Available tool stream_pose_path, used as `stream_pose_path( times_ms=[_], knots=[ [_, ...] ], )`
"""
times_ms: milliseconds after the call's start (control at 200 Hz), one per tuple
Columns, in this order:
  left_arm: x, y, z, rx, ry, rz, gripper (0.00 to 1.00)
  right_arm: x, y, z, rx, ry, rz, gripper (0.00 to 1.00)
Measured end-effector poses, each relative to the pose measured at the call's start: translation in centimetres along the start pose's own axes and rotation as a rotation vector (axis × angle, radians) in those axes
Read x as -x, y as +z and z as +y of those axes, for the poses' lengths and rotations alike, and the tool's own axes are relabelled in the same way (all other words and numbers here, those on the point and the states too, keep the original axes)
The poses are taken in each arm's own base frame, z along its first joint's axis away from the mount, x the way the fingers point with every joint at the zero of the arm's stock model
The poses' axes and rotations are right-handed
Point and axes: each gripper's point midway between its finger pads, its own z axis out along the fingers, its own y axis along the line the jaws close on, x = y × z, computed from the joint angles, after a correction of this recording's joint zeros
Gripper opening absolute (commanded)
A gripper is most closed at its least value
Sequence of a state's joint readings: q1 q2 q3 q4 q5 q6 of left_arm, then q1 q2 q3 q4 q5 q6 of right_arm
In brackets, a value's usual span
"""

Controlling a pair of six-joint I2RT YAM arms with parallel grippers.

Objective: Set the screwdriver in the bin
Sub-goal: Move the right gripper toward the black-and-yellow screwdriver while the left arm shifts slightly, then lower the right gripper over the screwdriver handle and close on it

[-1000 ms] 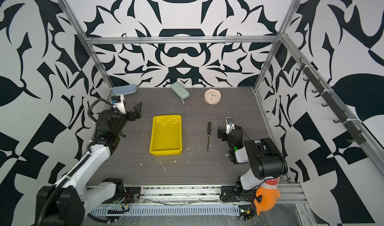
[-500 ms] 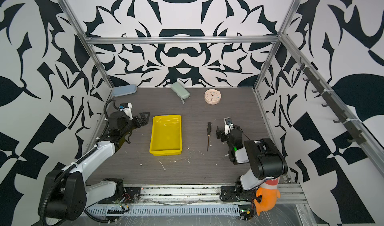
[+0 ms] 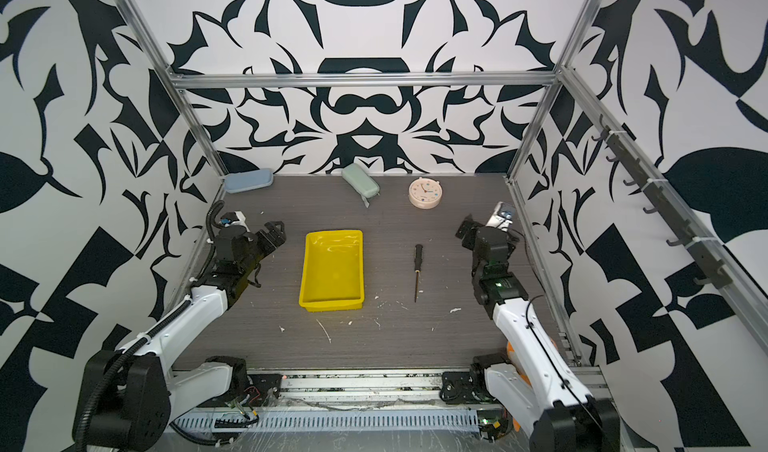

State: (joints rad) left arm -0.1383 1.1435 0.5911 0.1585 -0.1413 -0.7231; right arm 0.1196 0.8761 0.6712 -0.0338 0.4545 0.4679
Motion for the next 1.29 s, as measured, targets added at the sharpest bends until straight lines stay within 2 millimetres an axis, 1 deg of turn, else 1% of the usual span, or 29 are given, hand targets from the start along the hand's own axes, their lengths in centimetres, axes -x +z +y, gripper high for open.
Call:
stream_pose_path(
  times_ms=[20, 65, 130, 255, 305, 360, 495, 580, 665, 715, 765, 845, 920, 1010, 1125, 1200, 1295],
  knots=[
    [0.0, 0.0, 0.3, 0.012, -0.008, 0.001, 0.99, -0.1, -0.3, -0.3, -0.009, 0.016, 0.007, 1.0],
    [-0.2, 0.0, 0.9, 0.044, -0.033, 0.001, 0.99, -1.2, -0.8, -1.2, -0.031, 0.044, 0.045, 1.0],
    [-0.3, -0.1, 1.8, 0.083, -0.077, -0.003, 0.99, -3.3, -1.1, -2.0, -0.047, 0.079, 0.115, 1.0],
    [-0.4, -0.2, 3.1, 0.143, -0.165, -0.021, 0.99, -7.7, -0.9, -3.3, -0.104, 0.127, 0.255, 1.0],
    [-0.5, -0.2, 3.4, 0.153, -0.188, -0.026, 0.99, -9.0, -1.0, -3.9, -0.136, 0.135, 0.296, 1.0],
    [-0.5, -0.2, 3.6, 0.16, -0.213, -0.032, 0.99, -9.6, -1.2, -4.4, -0.162, 0.149, 0.319, 1.0],
    [-0.9, 0.1, 3.9, 0.162, -0.263, -0.035, 0.99, -9.7, -1.5, -5.0, -0.195, 0.176, 0.318, 1.0],
    [-1.6, 0.6, 4.1, 0.156, -0.271, -0.023, 0.99, -11.0, -1.0, -4.9, -0.205, 0.144, 0.377, 1.0],
    [-2.2, 1.0, 4.4, 0.151, -0.274, -0.01, 1.0, -12.6, 0.0, -4.0, -0.199, 0.123, 0.464, 1.0],
    [-2.4, 1.1, 4.5, 0.151, -0.278, -0.009, 0.98, -14.1, 0.8, -3.3, -0.201, 0.105, 0.526, 1.0],
    [-2.6, 1.1, 4.7, 0.156, -0.281, -0.007, 0.96, -15.6, 1.1, -2.6, -0.197, 0.09, 0.578, 1.0],
    [-2.5, 1.2, 5.0, 0.172, -0.284, -0.017, 0.95, -18.0, 0.9, -1.0, -0.167, 0.05, 0.646, 1.0],
    [-2.4, 1.2, 5.7, 0.204, -0.291, -0.034, 0.96, -19.6, 0.2, 0.6, -0.126, 0.005, 0.694, 1.0],
    [-2.5, 1.2, 6.8, 0.252, -0.312, -0.052, 0.93, -20.4, -0.1, 2.4, -0.08, -0.039, 0.737, 0.96],
    [-2.8, 1.5, 7.5, 0.276, -0.308, -0.039, 0.94, -20.4, 0.6, 4.6, -0.029, -0.07, 0.787, 0.92],
    [-3.2, 1.6, 7.5, 0.273, -0.292, -0.013, 0.94, -20.8, 1.3, 6.2, 0.004, -0.097, 0.831, 0.88],
    [-3.5, 1.7, 7.0, 0.253, -0.269, 0.016, 0.94, -21.8, 1.9, 7.9, 0.035, -0.141, 0.882, 0.83]
  ],
)
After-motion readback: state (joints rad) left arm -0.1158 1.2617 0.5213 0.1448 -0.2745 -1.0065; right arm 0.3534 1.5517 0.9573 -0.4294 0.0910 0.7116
